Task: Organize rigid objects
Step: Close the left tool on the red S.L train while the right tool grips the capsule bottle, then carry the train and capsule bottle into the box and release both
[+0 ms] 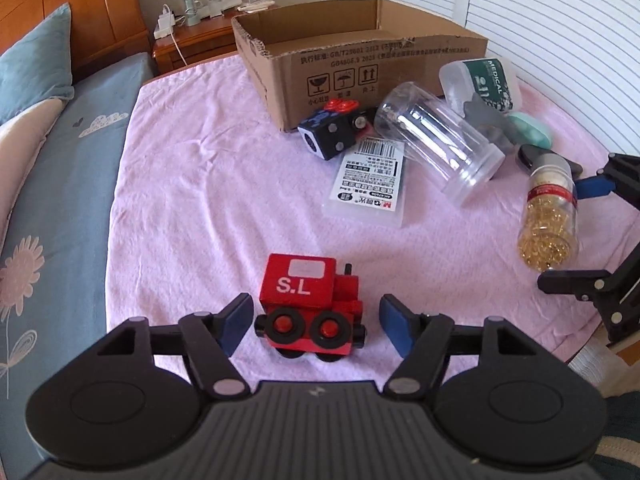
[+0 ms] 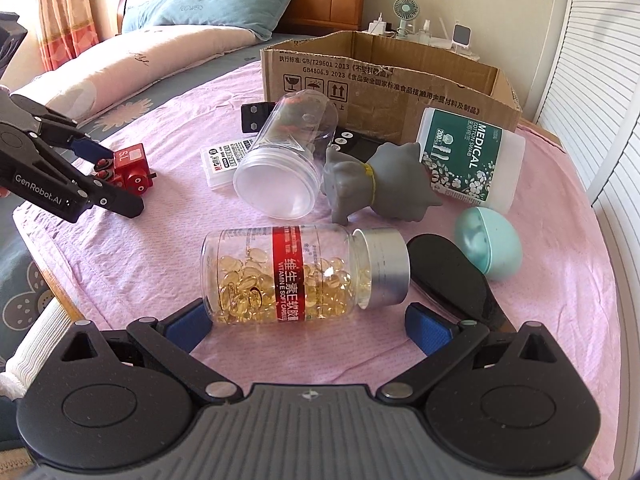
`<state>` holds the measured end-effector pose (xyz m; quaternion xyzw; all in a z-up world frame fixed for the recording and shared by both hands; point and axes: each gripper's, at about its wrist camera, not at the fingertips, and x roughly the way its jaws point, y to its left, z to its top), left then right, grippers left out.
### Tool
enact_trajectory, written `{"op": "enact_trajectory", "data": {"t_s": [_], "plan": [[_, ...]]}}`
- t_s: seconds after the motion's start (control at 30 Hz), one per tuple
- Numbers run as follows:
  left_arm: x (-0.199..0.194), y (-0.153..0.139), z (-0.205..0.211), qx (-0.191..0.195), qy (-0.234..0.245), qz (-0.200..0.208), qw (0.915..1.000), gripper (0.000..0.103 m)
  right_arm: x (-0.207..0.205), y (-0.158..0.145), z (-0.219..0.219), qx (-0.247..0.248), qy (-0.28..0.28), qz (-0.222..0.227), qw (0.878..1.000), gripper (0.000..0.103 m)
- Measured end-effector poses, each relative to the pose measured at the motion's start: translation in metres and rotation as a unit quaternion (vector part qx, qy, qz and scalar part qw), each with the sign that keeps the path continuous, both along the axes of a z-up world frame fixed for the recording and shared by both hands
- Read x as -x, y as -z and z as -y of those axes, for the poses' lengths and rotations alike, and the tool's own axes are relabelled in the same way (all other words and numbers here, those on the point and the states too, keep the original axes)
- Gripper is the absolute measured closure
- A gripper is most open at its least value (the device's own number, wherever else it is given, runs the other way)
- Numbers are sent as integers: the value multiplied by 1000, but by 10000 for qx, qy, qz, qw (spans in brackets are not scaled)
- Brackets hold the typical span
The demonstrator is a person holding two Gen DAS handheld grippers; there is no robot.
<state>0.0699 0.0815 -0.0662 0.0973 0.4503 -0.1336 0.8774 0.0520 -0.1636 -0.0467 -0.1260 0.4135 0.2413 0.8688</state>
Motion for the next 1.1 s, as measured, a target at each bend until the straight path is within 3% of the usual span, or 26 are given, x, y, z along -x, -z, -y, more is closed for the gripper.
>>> {"op": "enact_trajectory", "data": {"t_s": [0.63,0.8,0.93,1.1], "plan": [[-2,3,-1,136,181,217,9995,34,-17,-12,-16,182,6,-145,9997,0],[-2,1,0,93,142,160,9997,39,-16,-14,-20,302,79,-80,9995,0],[-5,0,-1,123,90,118,9998,53,-20,-17,-22,389,111,-117,9991,7],[-7,-3,-3,235,122,-27,9996,53,-22,-20,-24,519,35,-144,9985,7]]}}
